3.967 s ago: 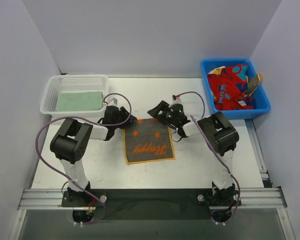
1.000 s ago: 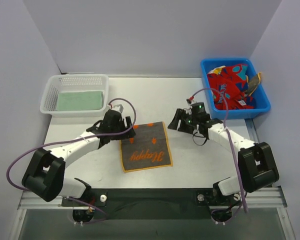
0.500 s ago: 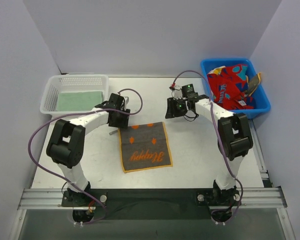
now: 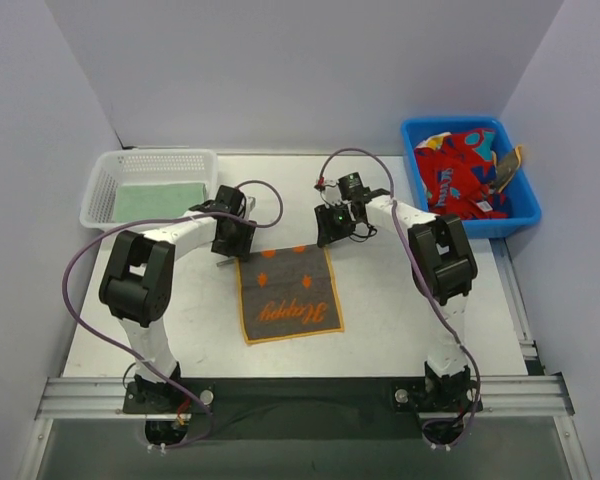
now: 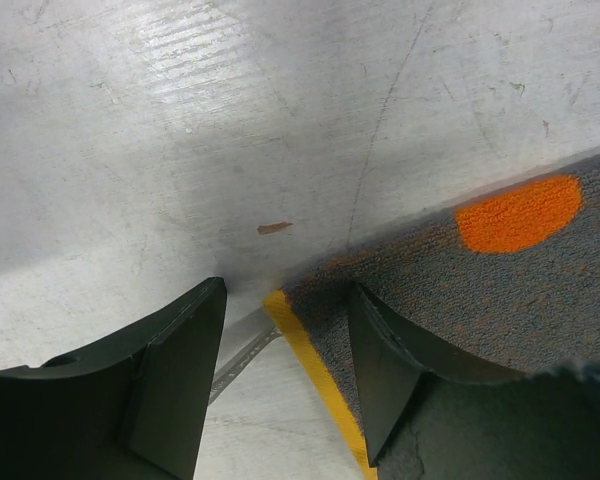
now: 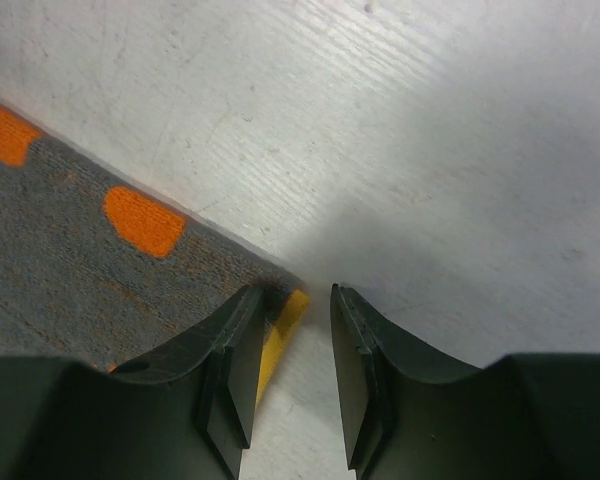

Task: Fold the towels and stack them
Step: Fold the towel

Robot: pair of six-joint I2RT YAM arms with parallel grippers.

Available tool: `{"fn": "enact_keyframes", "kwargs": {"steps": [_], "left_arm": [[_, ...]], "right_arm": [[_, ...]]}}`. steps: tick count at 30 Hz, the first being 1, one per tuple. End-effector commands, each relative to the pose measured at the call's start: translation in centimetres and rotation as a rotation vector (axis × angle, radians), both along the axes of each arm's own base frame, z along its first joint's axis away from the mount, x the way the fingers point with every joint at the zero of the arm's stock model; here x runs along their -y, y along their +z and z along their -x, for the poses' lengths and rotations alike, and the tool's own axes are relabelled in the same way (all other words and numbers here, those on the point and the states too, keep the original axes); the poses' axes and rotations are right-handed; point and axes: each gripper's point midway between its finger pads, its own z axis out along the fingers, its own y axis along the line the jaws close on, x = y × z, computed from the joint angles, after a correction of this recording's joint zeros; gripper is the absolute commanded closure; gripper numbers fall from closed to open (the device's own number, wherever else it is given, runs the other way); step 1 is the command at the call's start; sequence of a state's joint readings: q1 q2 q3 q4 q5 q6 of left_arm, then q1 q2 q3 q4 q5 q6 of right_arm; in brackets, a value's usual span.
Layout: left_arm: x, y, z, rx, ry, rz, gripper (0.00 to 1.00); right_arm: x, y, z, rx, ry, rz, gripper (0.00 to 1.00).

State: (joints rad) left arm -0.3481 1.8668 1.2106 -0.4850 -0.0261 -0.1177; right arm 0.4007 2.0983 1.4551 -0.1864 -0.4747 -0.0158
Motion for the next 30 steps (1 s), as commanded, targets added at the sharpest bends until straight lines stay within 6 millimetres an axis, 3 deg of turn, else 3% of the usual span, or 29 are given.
{"fn": "enact_keyframes", "kwargs": {"steps": [1, 20, 23, 24, 30], "left_arm": [[-0.6, -0.6, 0.1, -0.030, -0.023, -0.023, 0.38], [-0.3, -2.3, 1.6, -0.114, -0.060, 0.011, 0.51], [-0.2, -2.4, 1.6, -0.117, -0.060, 0.011, 0.55], [-0.2, -2.4, 1.7, -0.119, -0.061, 0.012, 0.57], [-0.5, -2.5, 1.7, -0.123, -0.064, -0.006, 0.66]], "right_arm": [[0.2, -0.4, 0.3, -0.009, 0.030, 0.049, 0.67], [-0.9, -3.9, 2.7, -0.082, 0.176, 0.165, 0.67], [-0.8, -4.4, 3.0, -0.097, 0.178, 0.176, 0.72], [-0.7, -4.6, 3.1, -0.099, 0.181, 0.181, 0.79], [0.0, -4.6, 3.1, -0.102, 0.174, 0.195, 0.96]]}}
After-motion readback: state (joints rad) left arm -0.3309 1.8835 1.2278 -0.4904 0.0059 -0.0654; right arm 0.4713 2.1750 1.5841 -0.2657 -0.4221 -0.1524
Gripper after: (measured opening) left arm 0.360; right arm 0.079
